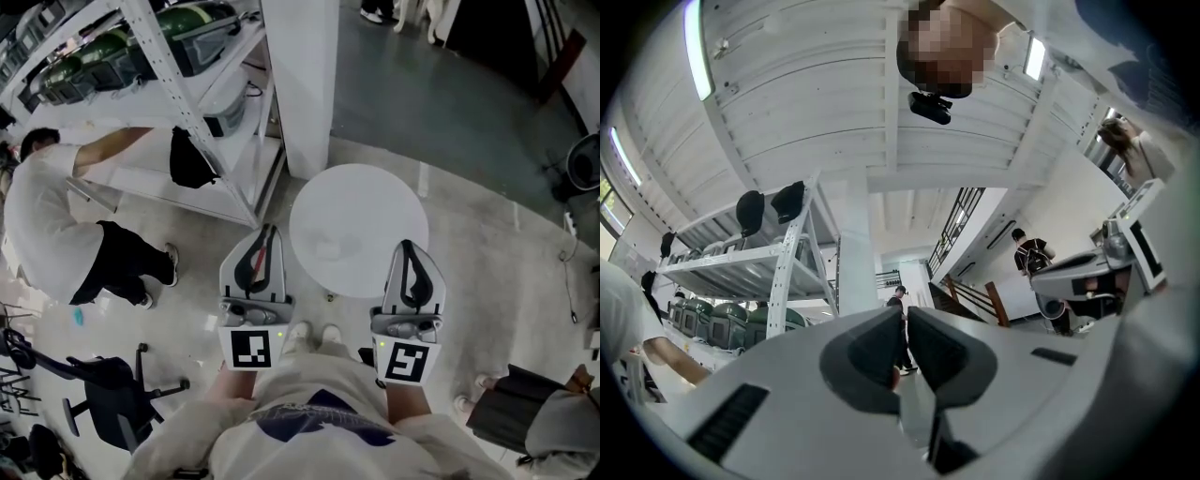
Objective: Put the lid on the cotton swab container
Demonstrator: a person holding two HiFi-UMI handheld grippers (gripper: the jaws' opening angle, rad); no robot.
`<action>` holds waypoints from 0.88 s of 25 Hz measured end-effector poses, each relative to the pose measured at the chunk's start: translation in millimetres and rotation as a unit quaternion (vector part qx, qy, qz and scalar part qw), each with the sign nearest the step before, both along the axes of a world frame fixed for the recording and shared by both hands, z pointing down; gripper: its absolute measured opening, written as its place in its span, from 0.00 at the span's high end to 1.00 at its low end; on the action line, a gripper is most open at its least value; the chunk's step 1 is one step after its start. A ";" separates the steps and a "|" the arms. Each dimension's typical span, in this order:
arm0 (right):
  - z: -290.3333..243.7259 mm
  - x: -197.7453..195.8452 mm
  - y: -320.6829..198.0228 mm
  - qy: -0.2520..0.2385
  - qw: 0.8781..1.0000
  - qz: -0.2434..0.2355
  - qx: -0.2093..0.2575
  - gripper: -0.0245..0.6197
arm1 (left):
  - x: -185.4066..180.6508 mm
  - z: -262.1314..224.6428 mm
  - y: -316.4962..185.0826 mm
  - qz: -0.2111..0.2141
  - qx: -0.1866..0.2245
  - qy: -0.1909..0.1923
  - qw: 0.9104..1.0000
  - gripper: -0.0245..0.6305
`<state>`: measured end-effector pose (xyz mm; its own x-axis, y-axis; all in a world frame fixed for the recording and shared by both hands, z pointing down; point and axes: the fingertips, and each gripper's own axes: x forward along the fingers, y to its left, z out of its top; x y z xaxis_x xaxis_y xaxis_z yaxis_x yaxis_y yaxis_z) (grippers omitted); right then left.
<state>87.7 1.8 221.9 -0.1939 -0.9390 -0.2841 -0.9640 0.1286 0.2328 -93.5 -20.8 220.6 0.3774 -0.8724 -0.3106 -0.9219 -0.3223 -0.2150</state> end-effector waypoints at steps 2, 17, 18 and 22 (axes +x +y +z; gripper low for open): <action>-0.4 0.9 1.9 0.002 1.000 0.000 0.001 0.95 | 1.9 1.2 2.0 0.002 -0.002 -0.002 1.000 0.93; 4.7 -0.6 0.7 0.012 1.000 0.011 -0.019 0.95 | 3.0 4.0 6.0 0.009 -0.006 0.000 1.000 0.93; 5.5 -0.3 1.5 0.012 1.000 0.012 -0.021 0.95 | 3.8 5.4 6.8 0.010 -0.008 0.000 1.000 0.93; 6.2 -1.6 4.2 0.012 1.000 0.012 -0.023 0.95 | 6.7 7.8 10.7 0.015 -0.012 0.002 1.000 0.93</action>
<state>86.2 5.9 228.1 -0.1777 -0.9552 -0.2368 -0.9613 0.1170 0.2494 -86.9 -10.2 228.4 0.4031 -0.8679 -0.2904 -0.9122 -0.3557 -0.2033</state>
